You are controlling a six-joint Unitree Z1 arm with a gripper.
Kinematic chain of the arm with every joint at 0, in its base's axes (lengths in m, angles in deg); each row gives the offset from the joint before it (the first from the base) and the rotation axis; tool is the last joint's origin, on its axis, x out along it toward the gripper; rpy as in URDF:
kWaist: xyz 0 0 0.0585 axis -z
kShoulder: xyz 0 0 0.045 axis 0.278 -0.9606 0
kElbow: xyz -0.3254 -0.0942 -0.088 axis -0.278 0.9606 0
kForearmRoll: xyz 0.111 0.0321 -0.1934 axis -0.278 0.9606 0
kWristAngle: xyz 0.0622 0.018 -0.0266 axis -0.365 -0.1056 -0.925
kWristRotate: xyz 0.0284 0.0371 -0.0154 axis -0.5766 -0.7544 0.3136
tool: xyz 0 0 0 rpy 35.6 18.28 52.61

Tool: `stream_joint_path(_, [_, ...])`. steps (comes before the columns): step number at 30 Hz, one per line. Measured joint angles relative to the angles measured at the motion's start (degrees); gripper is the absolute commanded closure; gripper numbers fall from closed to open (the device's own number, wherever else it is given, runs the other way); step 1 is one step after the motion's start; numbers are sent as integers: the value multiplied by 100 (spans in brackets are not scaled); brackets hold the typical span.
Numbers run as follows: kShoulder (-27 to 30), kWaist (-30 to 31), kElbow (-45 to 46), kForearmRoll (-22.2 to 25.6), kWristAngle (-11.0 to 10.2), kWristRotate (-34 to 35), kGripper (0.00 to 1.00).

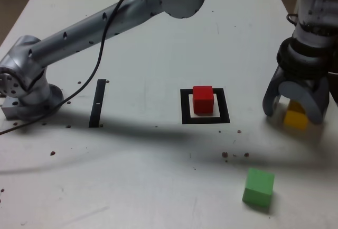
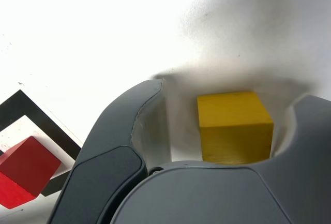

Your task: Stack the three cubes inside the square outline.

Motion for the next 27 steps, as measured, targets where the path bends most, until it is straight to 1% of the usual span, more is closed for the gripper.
stream_joint_path(2, [0,4,-4,-22,-20,1,65])
stream_joint_path(7, [0,36,-12,-44,-24,1,69])
stream_joint_path(22, [8,38,-11,-34,-11,1,70])
stream_joint_path(27, [129,38,142,-24,-11,16,70])
